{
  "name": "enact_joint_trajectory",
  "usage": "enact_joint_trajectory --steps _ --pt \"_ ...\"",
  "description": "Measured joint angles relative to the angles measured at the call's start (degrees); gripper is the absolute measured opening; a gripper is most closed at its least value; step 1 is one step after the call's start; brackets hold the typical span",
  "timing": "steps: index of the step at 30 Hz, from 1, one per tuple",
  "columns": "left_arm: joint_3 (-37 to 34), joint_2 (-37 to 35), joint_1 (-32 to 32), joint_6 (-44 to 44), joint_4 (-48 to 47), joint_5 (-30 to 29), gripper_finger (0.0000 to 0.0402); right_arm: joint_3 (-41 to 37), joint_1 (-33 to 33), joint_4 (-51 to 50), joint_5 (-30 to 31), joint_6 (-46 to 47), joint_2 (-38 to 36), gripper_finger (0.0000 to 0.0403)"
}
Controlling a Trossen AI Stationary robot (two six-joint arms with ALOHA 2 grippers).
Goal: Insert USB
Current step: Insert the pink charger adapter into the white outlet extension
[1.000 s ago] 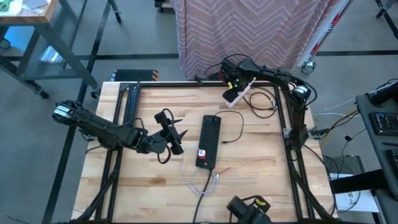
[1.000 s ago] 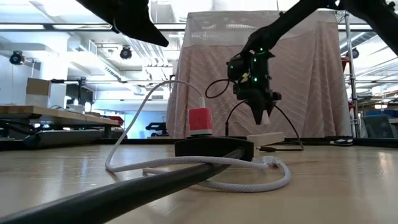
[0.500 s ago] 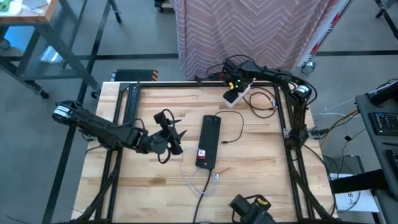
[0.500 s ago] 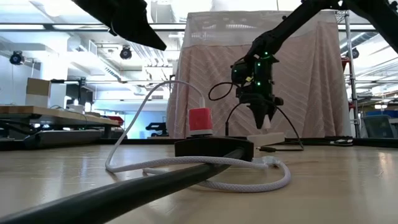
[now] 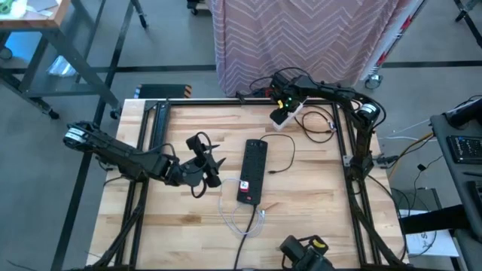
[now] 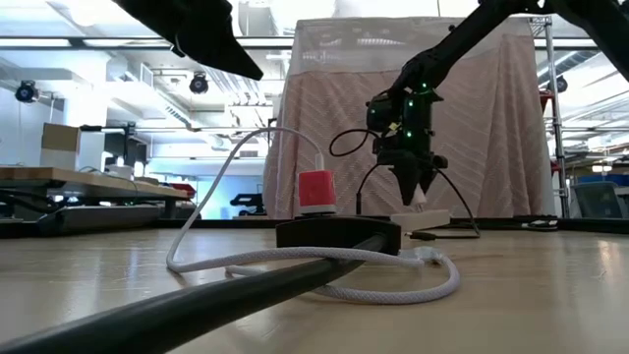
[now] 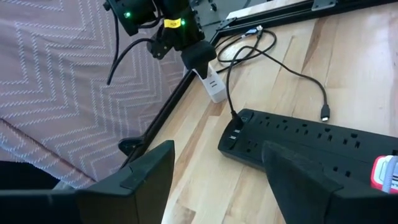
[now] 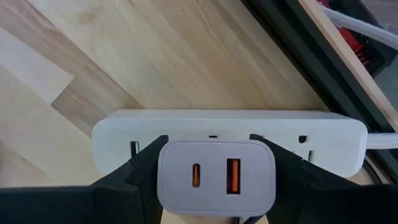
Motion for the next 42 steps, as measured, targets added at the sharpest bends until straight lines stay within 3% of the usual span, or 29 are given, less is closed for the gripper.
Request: enact_joint_trajectory --steps 10,27,34,42 --pt "0.0 0.02 -0.01 0.0 -0.06 0.0 0.0217 -3.68 -0.08 2.13 0.71 0.95 -2.73 0.018" --pt "0.0 0.02 -0.02 0.0 -0.18 -0.02 0.0226 -25.79 1.21 24.15 2.46 4.16 -12.54 0.018" --pt "0.0 0.02 0.07 -0.02 -0.06 -0.04 0.0216 -28.9 1.49 30.89 3.31 6.67 -12.44 0.018" --pt "0.0 0.02 0.09 -0.02 -0.13 -0.02 0.0226 -28.8 1.51 31.09 3.36 7.5 -12.37 0.018"
